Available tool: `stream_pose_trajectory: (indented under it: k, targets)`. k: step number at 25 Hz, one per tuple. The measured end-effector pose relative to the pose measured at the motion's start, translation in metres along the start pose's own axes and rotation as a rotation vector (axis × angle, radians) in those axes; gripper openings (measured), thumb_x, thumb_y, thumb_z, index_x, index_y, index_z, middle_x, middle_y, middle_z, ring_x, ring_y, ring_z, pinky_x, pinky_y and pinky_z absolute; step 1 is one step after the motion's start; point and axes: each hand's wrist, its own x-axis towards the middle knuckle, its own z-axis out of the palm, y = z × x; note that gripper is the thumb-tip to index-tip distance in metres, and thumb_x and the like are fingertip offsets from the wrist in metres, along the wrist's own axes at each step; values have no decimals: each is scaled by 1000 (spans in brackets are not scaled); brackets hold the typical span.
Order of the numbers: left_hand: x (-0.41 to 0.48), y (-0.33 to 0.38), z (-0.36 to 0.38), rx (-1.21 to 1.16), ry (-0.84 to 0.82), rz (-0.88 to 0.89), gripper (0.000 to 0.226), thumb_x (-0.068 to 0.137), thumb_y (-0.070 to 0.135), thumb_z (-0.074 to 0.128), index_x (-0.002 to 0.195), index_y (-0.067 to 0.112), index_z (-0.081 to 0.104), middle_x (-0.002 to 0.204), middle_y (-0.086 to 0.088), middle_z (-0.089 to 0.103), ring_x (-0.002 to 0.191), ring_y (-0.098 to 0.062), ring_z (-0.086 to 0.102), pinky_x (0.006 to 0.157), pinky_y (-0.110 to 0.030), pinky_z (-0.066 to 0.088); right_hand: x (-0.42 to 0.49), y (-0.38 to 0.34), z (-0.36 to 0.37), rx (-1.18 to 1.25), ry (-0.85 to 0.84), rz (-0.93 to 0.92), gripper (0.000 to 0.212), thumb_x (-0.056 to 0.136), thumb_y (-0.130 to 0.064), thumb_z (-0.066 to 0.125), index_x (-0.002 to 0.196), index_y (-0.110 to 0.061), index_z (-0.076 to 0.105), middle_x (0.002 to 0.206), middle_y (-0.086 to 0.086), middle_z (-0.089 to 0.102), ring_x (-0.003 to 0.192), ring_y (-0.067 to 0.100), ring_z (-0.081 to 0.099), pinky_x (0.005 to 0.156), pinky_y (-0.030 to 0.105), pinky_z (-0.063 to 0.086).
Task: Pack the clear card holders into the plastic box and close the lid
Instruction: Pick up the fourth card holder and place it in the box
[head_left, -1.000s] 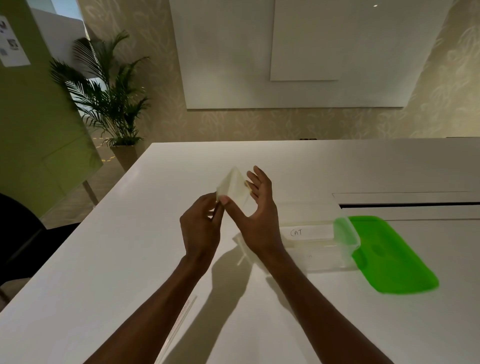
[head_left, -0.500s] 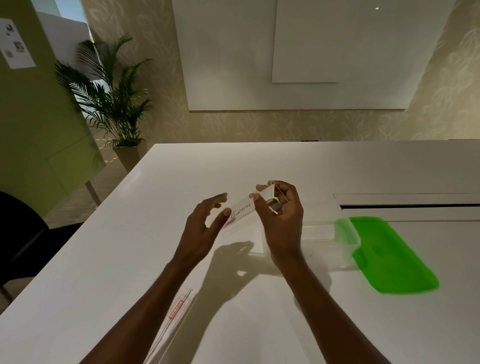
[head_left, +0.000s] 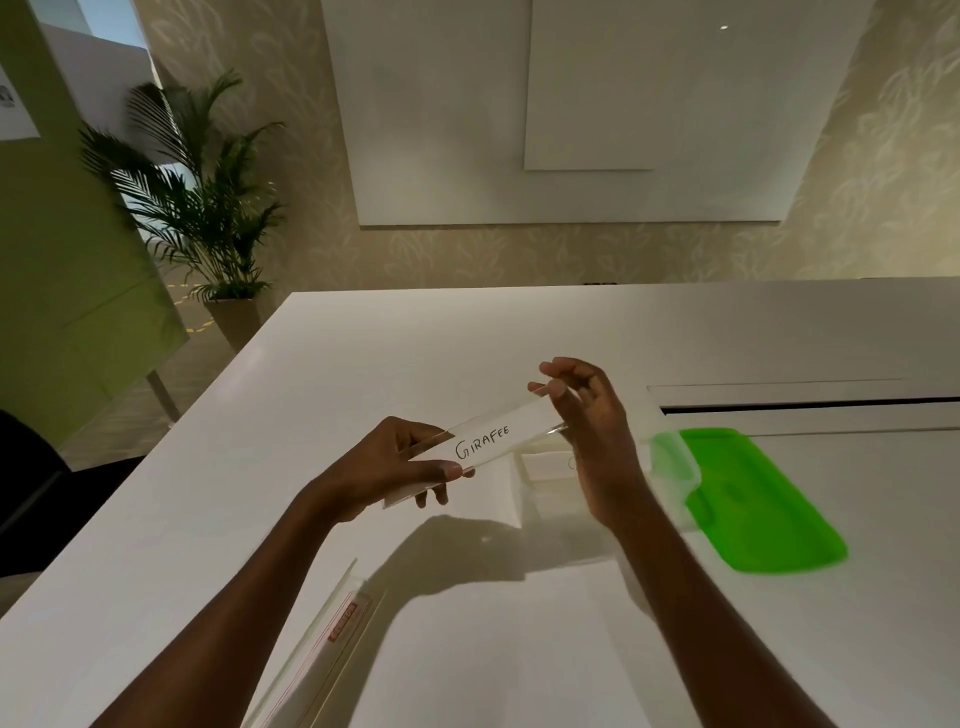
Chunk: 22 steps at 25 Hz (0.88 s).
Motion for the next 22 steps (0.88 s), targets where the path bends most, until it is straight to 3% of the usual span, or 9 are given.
stream_pose_trajectory:
  k: [2, 4, 8, 12, 15, 17, 20, 22]
  targets:
    - [5, 16, 5, 173, 62, -23, 48, 74, 63, 83, 111, 32, 81, 103, 3, 81, 78, -19, 78, 63, -31, 60, 11, -14, -17, -261, -73, -46, 47, 82, -54, 74, 122, -30, 64, 126, -13, 70, 114, 7, 69, 89, 28, 56]
    - [17, 33, 12, 360, 101, -6, 55, 68, 69, 84, 112, 36, 80, 103, 18, 80, 80, -11, 78, 64, -30, 62, 24, -28, -34, -548, -259, -92, 40, 81, -55, 77, 114, -34, 69, 115, -19, 73, 105, 0, 71, 85, 14, 53]
    - [48, 61, 28, 606, 141, 88, 61, 65, 66, 85, 114, 30, 80, 96, 21, 79, 83, 1, 72, 60, -19, 57, 49, -52, -62, -1007, -538, -72, 53, 68, -67, 80, 111, -37, 72, 104, -27, 73, 97, -6, 68, 82, 20, 56]
    - [71, 72, 49, 674, 179, 120, 60, 65, 65, 86, 113, 30, 79, 98, 17, 80, 83, -1, 72, 64, -23, 57, 63, -62, -87, -1088, -578, -48, 61, 59, -70, 81, 114, -45, 69, 102, -35, 70, 98, -12, 63, 74, 13, 49]
    - [89, 78, 61, 715, 204, 111, 58, 64, 62, 89, 109, 28, 77, 100, 15, 77, 85, -4, 68, 63, -25, 55, 68, -57, -104, -1049, -520, -10, 55, 57, -66, 81, 108, -48, 71, 100, -38, 70, 96, -13, 64, 71, 10, 49]
    - [100, 80, 65, 769, 173, 74, 56, 64, 58, 91, 106, 26, 73, 100, 11, 73, 88, -10, 65, 64, -27, 53, 69, -49, -113, -1032, -473, 20, 57, 57, -62, 81, 110, -45, 72, 101, -33, 73, 95, -8, 67, 76, 18, 54]
    - [113, 80, 69, 835, 68, 5, 56, 67, 50, 92, 109, 20, 74, 106, 3, 73, 96, -18, 65, 77, -38, 59, 66, -31, -125, -1091, -447, 43, 59, 60, -61, 81, 115, -41, 71, 106, -23, 75, 97, 3, 69, 84, 38, 59]
    - [120, 76, 75, 863, 20, -10, 52, 69, 48, 92, 108, 16, 76, 103, 0, 74, 95, -21, 66, 78, -40, 59, 63, -17, -134, -1153, -458, 49, 55, 65, -59, 82, 116, -41, 70, 107, -21, 74, 96, 7, 69, 83, 42, 59]
